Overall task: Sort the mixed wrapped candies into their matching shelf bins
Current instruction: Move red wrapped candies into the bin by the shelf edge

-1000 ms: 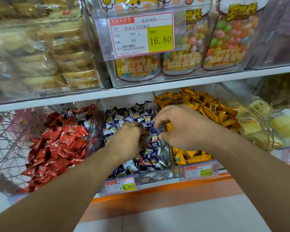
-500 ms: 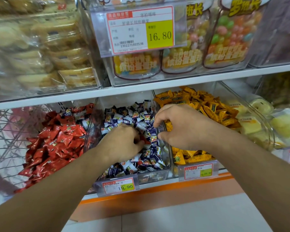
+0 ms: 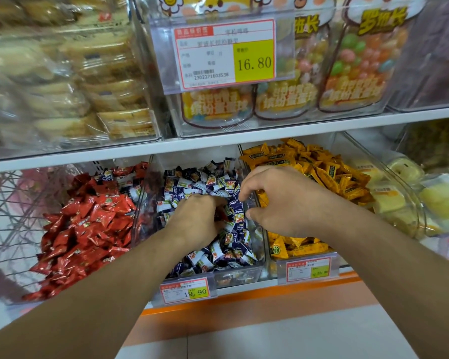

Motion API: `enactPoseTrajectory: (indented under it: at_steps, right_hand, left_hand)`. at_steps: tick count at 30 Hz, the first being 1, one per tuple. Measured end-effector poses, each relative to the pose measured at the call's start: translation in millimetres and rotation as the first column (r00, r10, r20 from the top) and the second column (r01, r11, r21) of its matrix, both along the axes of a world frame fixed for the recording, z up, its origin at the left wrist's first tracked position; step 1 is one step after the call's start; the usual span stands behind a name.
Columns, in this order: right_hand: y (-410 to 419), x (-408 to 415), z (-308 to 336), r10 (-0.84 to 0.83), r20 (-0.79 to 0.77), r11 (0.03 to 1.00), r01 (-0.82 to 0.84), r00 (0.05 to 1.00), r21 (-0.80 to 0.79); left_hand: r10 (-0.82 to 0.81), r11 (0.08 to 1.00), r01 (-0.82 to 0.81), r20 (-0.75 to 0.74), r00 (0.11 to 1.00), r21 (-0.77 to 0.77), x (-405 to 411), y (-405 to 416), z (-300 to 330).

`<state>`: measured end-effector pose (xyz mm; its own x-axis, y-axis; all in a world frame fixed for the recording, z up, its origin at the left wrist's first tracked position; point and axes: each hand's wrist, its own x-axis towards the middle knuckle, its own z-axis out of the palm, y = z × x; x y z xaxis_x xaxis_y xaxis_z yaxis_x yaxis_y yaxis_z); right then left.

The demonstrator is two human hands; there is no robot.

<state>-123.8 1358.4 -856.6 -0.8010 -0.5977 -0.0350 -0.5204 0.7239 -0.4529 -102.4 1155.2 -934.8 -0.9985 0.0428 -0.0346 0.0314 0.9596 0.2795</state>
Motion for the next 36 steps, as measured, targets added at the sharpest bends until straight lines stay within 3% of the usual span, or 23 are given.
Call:
enactPoseTrajectory:
  at_steps: [5,12,17,20,24,28,33,36]
  right_hand:
    - [1.0,0.0,-0.3,0.007,-0.006,1.0,-0.007,1.0,0.0]
    - [0.6,0.2,-1.2,0.007,-0.016,1.0,-0.007,1.0,-0.01]
    - [0.6,1.2,-2.4,0.01,-0.018,1.0,-0.01,1.0,-0.009]
    - [-0.7,1.4,-3.5,0.017,-0.036,1.0,-0.017,0.999,0.002]
    - [-2.4,1.4,-3.8,0.026,-0.061,1.0,-0.025,0.998,0.013]
    - [0.5,3.2,-0.5,0.015,-0.068,1.0,-0.015,0.998,0.0]
    - [-2.1,6.2,-2.4,0.013,-0.086,1.0,-0.013,0.996,0.004]
    - [-4.4,4.7,-2.9,-0.002,-0.073,1.0,0.003,0.997,0.01]
  left_hand:
    - [0.085,0.981,-0.096,0.072,0.994,0.169,-3.3,-0.6,-1.7]
    - [0.03,1.0,-0.03,0.092,0.995,-0.008,-2.6,5.4,5.1]
    - [0.023,0.999,-0.023,0.017,1.0,-0.049,4.2,6.2,8.9]
    - [0.089,0.991,-0.08,-0.087,0.992,0.107,12.8,3.9,17.3]
    - [0.235,0.911,-0.133,-0.227,0.945,0.39,37.4,-3.2,47.1]
    - [0.405,0.841,-0.216,-0.313,0.859,0.496,71.9,-42.9,70.4]
    - [0.646,0.755,-0.506,-0.341,0.683,0.417,108.6,-107.8,79.1]
    - [0.618,0.785,-0.544,-0.316,0.72,0.297,116.5,-107.5,79.9]
